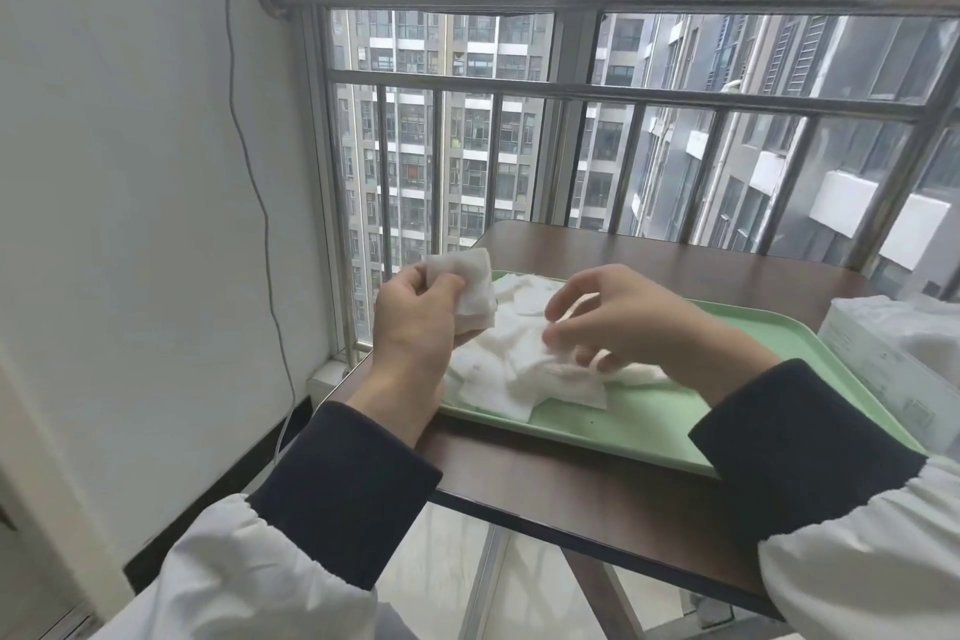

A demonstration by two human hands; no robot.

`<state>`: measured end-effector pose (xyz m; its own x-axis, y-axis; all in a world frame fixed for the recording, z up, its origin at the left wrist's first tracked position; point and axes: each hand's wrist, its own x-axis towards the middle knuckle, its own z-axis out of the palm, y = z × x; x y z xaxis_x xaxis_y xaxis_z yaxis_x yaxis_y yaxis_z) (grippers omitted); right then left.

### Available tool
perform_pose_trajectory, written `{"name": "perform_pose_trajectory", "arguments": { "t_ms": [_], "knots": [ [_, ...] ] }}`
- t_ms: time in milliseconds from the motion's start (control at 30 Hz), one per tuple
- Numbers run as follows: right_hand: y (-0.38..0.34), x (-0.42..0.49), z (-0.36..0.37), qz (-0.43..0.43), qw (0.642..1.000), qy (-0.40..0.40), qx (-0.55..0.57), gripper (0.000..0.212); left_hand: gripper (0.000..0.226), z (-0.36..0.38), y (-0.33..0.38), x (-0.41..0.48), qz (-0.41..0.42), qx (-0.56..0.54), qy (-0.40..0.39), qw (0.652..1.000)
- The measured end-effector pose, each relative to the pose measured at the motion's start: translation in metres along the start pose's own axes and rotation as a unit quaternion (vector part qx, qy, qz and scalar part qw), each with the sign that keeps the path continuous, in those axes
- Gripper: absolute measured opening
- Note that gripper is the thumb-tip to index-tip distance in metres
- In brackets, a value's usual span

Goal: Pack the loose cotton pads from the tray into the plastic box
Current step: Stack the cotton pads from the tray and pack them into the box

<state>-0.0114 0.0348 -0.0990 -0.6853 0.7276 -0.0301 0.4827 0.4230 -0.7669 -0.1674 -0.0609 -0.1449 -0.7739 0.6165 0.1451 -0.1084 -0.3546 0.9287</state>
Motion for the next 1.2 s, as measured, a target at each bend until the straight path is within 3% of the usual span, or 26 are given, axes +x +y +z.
{"name": "perform_pose_trajectory", "arguments": {
  "t_ms": [200,333,467,633,967,1133,1200],
  "knots": [
    [0.011,-0.008,-0.026,0.036,0.998,-0.036,0.04,0.025,0.015,0.0,-0.003,0.0,-0.001,0.038,-0.012,0.999],
    [0.013,-0.01,-0.036,0.0,0.992,-0.032,0.124,0.042,0.014,0.001,-0.002,-0.001,0.01,0.058,-0.028,0.998],
    [0.009,-0.011,-0.036,-0.056,0.949,-0.056,0.306,0.063,0.015,0.002,-0.002,-0.004,0.021,0.063,-0.06,0.996],
    [0.004,-0.005,-0.011,-0.066,0.893,-0.061,0.441,0.061,0.015,0.004,0.0,-0.007,0.048,0.06,-0.12,0.99],
    [0.004,0.0,0.009,-0.05,0.911,0.008,0.41,0.062,0.017,0.01,0.006,-0.008,0.032,0.042,-0.135,0.989],
    [0.002,0.0,0.013,-0.05,0.922,0.04,0.382,0.045,0.032,0.011,0.011,-0.01,-0.027,-0.008,-0.131,0.991],
    [0.0,-0.001,0.015,-0.052,0.933,0.051,0.353,0.043,0.035,0.009,0.011,-0.01,-0.01,0.01,-0.156,0.988]
  ]
}}
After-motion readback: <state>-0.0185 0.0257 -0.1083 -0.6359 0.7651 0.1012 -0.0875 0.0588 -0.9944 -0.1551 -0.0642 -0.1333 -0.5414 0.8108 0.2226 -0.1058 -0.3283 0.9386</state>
